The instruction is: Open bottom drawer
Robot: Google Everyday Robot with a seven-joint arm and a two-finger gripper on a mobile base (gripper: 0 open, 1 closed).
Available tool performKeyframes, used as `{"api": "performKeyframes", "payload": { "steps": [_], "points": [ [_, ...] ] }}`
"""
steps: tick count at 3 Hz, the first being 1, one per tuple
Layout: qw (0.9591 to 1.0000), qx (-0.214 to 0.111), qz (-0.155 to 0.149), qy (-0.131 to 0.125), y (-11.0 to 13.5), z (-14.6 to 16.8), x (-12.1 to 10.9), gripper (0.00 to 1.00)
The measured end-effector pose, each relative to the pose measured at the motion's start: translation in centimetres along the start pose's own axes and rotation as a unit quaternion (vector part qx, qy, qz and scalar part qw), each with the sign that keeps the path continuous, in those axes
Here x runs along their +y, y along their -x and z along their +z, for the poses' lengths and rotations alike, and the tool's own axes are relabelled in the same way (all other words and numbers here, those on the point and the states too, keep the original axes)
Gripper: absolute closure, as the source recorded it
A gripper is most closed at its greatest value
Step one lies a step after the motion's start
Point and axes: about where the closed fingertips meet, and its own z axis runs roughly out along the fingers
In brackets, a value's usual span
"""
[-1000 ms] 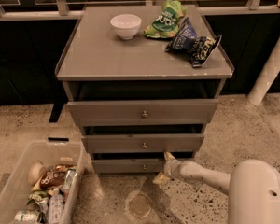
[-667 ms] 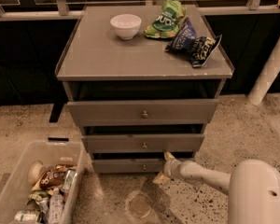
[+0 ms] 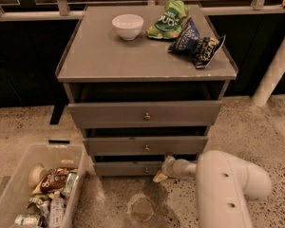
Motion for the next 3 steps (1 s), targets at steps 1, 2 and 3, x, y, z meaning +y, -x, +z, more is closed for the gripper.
{"api": "performKeyframes", "payload": {
  "steps": [1, 2, 3],
  "points": [
    [0.9995, 0.027, 0.005, -0.013, -0.33, 4.42, -2.18, 0.0],
    [0.9995, 0.027, 0.005, -0.013, -0.33, 4.42, -2.18, 0.0],
    [0.9995, 0.027, 0.005, -0.013, -0.33, 4.42, -2.18, 0.19]
  ]
}}
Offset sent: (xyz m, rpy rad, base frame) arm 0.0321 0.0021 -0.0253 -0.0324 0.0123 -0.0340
